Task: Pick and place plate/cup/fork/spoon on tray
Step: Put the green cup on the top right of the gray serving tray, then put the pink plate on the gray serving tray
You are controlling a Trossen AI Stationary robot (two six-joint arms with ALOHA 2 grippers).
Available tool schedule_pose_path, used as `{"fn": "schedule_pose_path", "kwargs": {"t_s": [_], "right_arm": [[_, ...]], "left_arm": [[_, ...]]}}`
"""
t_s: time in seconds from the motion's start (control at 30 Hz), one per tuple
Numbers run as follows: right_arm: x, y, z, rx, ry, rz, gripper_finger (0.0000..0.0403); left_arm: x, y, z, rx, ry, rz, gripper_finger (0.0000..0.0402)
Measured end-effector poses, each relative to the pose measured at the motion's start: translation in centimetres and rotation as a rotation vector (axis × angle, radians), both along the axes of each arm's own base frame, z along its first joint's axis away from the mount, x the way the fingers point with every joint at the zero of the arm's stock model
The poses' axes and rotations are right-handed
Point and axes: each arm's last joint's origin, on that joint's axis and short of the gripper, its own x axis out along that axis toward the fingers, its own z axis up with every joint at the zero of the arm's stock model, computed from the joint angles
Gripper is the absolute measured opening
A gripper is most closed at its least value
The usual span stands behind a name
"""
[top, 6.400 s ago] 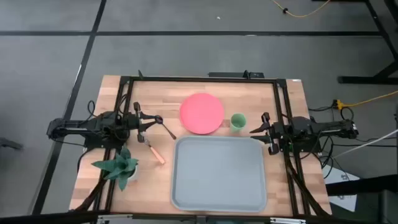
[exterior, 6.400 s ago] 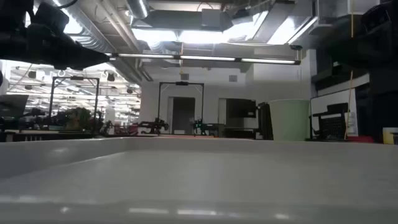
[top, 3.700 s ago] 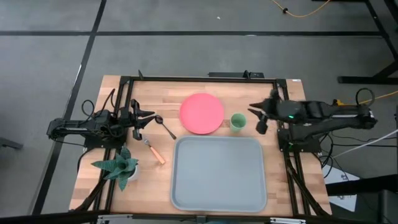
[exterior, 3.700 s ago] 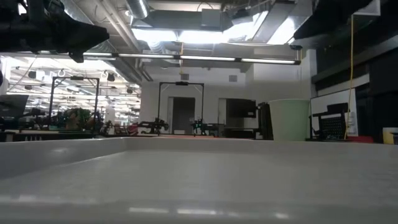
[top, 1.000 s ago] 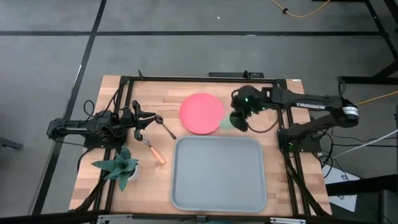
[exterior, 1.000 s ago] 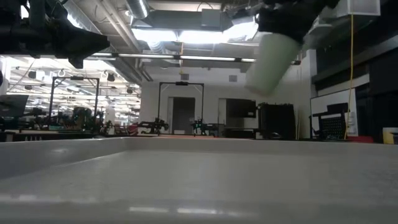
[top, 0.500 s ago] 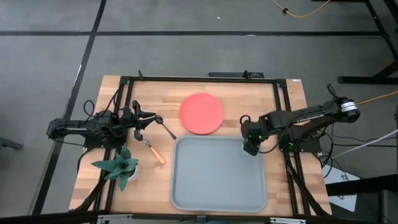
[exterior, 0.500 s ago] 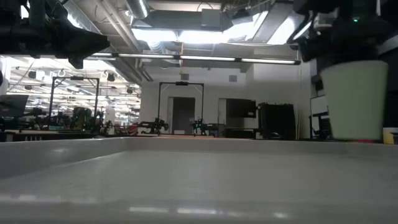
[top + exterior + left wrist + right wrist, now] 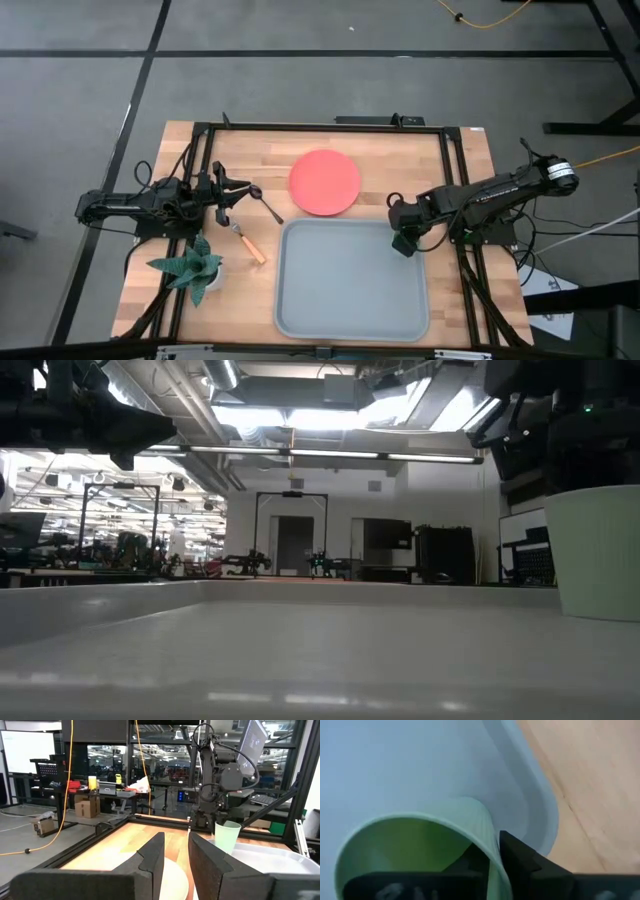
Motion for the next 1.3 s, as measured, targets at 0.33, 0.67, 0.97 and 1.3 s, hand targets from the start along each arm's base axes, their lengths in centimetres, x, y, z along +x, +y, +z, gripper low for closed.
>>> {"fn": "schedule_pose_path", "kwargs": {"t_s": [0.33, 0.67, 0.97, 1.3], "right_arm": [[0.7, 0.4, 3.0, -0.02, -0.028, -0.009, 0.005], [1.3, 1.0, 6.6, -0.003, -0.087, 0.012, 0.0051], [1.5, 0.7, 7.7, -0.118, -0.127, 0.052, 0.0051], [4.7, -1.2, 10.0, -0.779, -0.484, -0.021, 0.0051]], "left_arm": [[0.0, 0.0, 0.0, 0.0, 0.0, 0.0, 0.008], [0.0, 0.0, 0.0, 0.0, 0.0, 0.0, 0.008], [0.0, 0.0, 0.0, 0.0, 0.001, 0.0, 0.008], [0.0, 0.0, 0.0, 0.0, 0.001, 0.0, 0.008]]}}
